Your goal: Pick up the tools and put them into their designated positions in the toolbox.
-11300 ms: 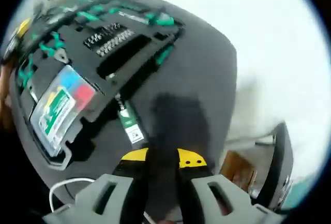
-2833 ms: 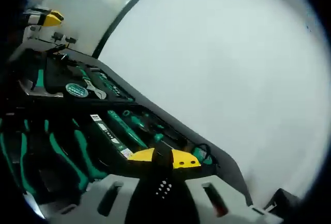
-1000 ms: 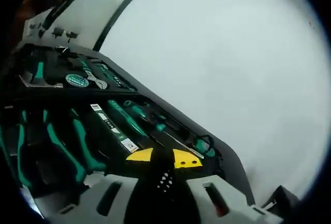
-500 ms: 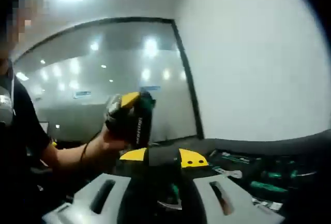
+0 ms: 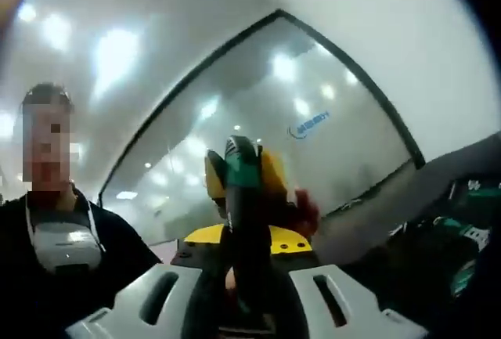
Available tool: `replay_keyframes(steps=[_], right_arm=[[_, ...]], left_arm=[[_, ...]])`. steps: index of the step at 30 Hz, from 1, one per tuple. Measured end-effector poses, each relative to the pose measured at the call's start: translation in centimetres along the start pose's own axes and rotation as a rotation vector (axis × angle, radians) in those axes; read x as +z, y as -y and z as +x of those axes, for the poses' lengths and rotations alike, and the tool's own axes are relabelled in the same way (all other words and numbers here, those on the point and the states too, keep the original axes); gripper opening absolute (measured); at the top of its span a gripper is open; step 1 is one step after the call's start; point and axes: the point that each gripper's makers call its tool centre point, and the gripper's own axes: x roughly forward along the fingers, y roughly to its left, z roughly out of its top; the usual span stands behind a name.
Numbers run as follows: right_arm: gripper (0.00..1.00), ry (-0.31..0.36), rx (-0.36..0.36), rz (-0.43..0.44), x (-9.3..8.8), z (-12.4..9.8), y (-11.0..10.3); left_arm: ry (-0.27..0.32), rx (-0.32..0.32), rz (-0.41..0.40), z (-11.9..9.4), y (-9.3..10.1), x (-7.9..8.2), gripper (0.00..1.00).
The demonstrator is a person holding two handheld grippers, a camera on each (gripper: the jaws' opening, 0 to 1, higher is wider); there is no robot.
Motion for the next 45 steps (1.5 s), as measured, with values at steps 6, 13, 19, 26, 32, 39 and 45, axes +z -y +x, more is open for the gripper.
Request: replay_keyframes(steps=[6,13,19,26,32,39,45], right_arm=[[0.10,-0.142,-0.301,-0.282,-1.6,-1.0,4.4],[0.11,-0.512,-0.688,-0.878,-4.5,-2.9,9.2],[0.10,-0.733,-0.754,-1.164,-7.1,-1.9,11.1],[0.11,-0.864,-0.758,-1.686,-6.8,-2.0,10.9],[0.11,-0.828,-0.669,-1.742,-7.7,-1.1,9.7],[0.11,-0.813,-0.569,-1.850,-8.2,0.1,8.9],[0.11,-0.838,-0.535,-1.919,-8.3,0.3,9.1]], left_arm=[[0.081,0.228,0.213,-4.5,-3.7,2.7,0.16],[0.093,0.457,0.338,-11.3,-7.2,4.2,0.24],[0.052,0.498,0.283,-14.4,-8.0,1.8,0.28],[-0.188,0.457,0.248,-14.7,-8.7,-2.5,0.45],[-0.298,0.372,0.344,-13.8,-8.3,-5.2,0.54],[-0.364,0.305,0.348,-13.0,-7.7,-7.1,0.39],[-0.404,0.282,0.366,-13.5,-7.9,-7.4,0.27]])
